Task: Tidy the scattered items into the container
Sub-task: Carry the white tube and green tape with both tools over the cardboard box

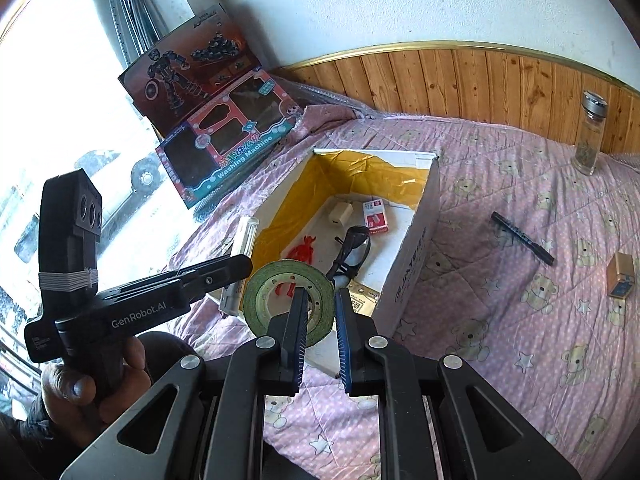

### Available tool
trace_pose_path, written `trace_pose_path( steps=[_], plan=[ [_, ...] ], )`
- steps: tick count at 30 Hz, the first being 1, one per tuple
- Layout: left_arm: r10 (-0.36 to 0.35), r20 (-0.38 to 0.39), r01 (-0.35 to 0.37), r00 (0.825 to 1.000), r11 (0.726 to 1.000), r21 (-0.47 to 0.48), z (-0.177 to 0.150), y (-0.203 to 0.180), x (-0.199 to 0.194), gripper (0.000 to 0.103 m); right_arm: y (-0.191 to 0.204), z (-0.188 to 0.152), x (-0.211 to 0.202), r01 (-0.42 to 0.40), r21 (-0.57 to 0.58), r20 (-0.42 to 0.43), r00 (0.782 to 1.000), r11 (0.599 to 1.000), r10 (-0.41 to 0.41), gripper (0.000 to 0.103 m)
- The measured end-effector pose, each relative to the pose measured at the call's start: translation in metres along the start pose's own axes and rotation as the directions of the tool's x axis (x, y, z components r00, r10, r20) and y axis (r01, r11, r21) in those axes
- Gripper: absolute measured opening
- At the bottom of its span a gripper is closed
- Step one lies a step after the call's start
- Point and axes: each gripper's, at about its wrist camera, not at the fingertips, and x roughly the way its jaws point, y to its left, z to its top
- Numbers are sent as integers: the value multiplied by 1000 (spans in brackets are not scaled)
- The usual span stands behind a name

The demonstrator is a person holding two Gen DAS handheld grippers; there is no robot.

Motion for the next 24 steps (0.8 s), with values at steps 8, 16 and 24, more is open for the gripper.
trace_pose_path(
  steps=[8, 16, 24],
  plan=[
    [-29, -6, 29, 1000, 1000, -7, 12, -10, 11, 19, -1, 32, 12, 27, -33, 13, 1000, 999, -27, 15],
    [-54, -45, 52, 998, 997, -53, 23, -13, 37, 19, -5, 79, 27, 51, -50, 36, 998, 997, -49, 15],
    [-80, -67, 71, 995, 989, -134, 35, -3, 63, 19, -15, 114, 61, 76, -54, 16, 997, 996, -75, 15]
  ],
)
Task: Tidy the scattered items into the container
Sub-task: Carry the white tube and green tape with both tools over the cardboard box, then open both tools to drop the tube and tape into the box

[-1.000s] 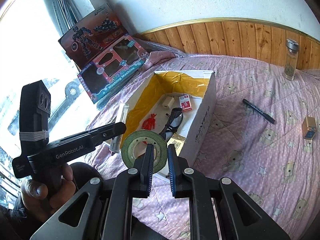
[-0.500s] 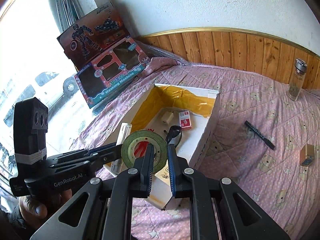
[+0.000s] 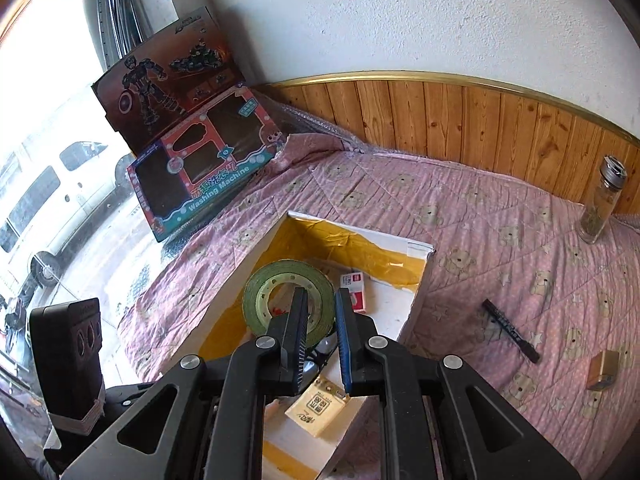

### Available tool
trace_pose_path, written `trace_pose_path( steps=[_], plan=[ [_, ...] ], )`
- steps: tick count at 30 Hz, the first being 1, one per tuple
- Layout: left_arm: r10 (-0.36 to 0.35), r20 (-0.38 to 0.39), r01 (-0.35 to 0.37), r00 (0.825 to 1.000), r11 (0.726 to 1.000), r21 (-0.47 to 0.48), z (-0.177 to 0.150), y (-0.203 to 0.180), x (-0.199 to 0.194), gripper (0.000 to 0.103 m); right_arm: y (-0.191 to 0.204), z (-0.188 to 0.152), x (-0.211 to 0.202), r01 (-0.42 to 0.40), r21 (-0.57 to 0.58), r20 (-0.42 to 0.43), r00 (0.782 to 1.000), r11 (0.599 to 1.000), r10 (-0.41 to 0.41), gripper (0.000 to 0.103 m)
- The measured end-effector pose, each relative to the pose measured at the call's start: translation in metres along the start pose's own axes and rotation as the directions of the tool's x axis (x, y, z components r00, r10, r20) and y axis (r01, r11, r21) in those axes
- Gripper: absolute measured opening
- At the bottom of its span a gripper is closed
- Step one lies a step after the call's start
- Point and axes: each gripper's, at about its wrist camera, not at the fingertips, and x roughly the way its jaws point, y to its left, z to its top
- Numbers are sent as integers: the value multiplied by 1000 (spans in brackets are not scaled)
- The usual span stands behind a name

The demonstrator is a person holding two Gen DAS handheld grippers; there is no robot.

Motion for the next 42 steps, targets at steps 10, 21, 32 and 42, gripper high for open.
trace_pose_path(
  steps=[10, 21, 32, 42],
  plan=[
    [-37, -65, 32, 997, 996, -82, 11, 5, 45, 19, -24, 14, 50, 47, 1, -61, 997, 999, -47, 15],
    [-26, -120, 7, 992, 987, -160, 23, 13, 87, 19, -41, 23, 97, 98, -66, -121, 987, 993, -105, 15],
    [-14, -186, -29, 982, 974, -224, 27, 26, 124, 38, -46, 20, 138, 131, -192, -201, 965, 973, -170, 16],
    [33, -111, -53, 993, 983, -178, 26, 20, 78, 41, -61, 11, 105, 89, -72, -132, 986, 993, -98, 25]
  ],
)
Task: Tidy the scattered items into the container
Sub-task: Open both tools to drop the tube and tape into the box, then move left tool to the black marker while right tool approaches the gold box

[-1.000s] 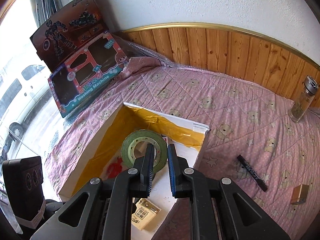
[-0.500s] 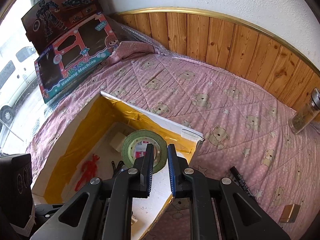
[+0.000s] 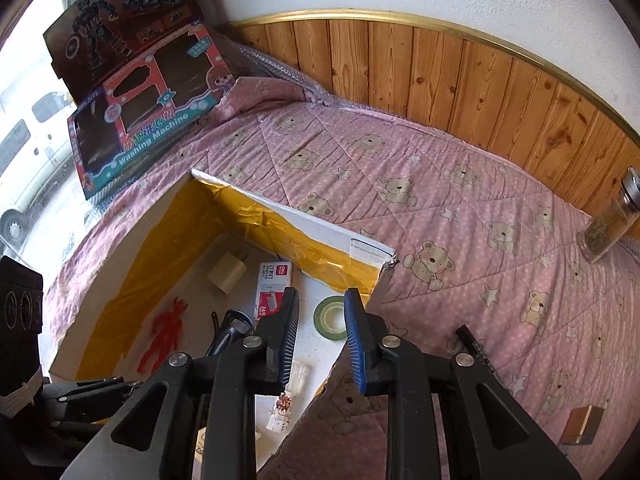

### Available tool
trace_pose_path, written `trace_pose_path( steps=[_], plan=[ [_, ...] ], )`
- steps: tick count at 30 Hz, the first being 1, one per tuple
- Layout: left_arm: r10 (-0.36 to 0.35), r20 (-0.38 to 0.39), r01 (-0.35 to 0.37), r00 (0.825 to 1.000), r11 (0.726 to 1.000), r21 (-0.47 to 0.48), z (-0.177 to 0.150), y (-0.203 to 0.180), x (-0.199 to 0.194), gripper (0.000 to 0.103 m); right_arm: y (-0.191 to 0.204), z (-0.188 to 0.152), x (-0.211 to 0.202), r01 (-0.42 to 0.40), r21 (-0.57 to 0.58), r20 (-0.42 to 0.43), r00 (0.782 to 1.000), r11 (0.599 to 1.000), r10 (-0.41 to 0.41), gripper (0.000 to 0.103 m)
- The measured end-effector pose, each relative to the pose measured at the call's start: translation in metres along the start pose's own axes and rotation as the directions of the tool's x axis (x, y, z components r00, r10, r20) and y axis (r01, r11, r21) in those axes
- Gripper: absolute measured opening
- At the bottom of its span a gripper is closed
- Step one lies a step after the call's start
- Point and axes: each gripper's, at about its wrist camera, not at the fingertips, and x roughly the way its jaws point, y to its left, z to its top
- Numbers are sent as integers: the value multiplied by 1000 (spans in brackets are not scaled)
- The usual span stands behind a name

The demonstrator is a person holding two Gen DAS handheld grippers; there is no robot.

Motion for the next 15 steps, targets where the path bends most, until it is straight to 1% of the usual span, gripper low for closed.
trace_pose_path(
  steps=[4, 8, 11, 15],
  plan=[
    [-4, -14, 5, 1000, 998, 55, -16, -9, -8, 41, -8, -14, -19, -106, 80, 29, 994, 991, 104, 25],
    [33, 19, -35, 999, 988, 152, -37, -23, -20, 41, -15, -40, -33, -221, 156, 36, 975, 963, 218, 25],
    [49, 45, -57, 998, 975, 216, -54, -32, -31, 41, -20, -63, -45, -268, 188, 41, 963, 945, 265, 25],
    [67, 60, -80, 996, 962, 260, -74, -39, -44, 41, -31, -95, -60, -311, 217, 44, 950, 925, 309, 25]
  ],
)
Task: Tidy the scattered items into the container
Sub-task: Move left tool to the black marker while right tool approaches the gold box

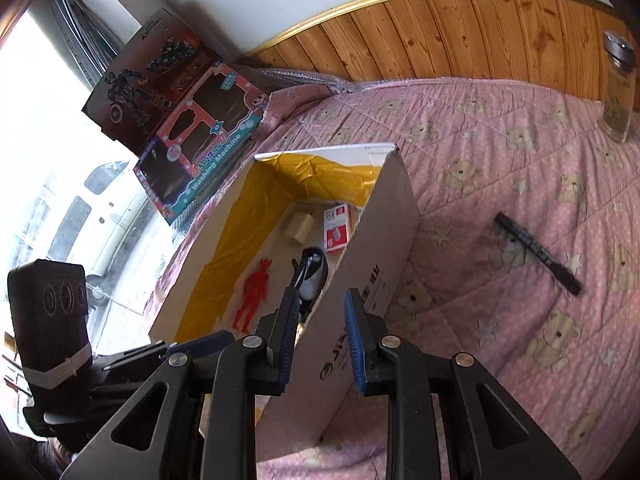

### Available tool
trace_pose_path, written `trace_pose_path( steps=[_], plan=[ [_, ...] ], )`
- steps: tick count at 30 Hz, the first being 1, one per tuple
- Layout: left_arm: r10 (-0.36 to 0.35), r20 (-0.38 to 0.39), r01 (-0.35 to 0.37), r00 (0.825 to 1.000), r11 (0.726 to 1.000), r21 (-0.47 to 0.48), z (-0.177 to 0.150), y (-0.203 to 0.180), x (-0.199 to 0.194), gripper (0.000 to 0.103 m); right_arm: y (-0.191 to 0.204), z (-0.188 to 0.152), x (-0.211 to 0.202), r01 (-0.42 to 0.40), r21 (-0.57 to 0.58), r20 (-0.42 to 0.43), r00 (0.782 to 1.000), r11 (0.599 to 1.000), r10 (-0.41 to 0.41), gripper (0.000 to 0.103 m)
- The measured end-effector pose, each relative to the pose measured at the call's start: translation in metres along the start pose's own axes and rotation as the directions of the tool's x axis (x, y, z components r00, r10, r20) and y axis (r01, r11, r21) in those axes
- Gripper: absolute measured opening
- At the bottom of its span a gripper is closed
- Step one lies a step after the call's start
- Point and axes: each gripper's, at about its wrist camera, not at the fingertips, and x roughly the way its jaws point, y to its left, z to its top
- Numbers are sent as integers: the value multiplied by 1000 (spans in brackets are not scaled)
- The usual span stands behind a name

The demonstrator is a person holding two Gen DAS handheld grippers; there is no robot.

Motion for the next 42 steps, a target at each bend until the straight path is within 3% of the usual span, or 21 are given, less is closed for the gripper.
trace_pose_path(
  steps=[11, 21, 24, 31, 38, 42],
  plan=[
    [29, -27, -26, 999, 996, 88, -33, -42, -12, 41, -25, -62, -50, -55, 37, 32, 998, 998, 54, 25],
    [17, -55, -5, 998, 977, 213, -52, -109, -10, 41, -70, -98, -86, -63, 180, 121, 992, 982, 41, 25],
    [18, -71, -1, 997, 973, 231, -55, -125, -2, 41, -92, -103, -99, -15, 242, 150, 989, 970, -22, 26],
    [-34, -128, 58, 991, 981, 186, -37, -156, 32, 43, -133, -105, -136, 144, 296, 200, 957, 944, -209, 42],
    [-106, -168, 119, 980, 990, 71, 0, -175, 78, 49, -157, -89, -163, 317, 246, 239, 896, 916, -375, 59],
    [-104, -182, 104, 978, 995, -9, 24, -175, 114, 52, -173, -69, -164, 410, 189, 230, 865, 892, -446, 66]
  ],
)
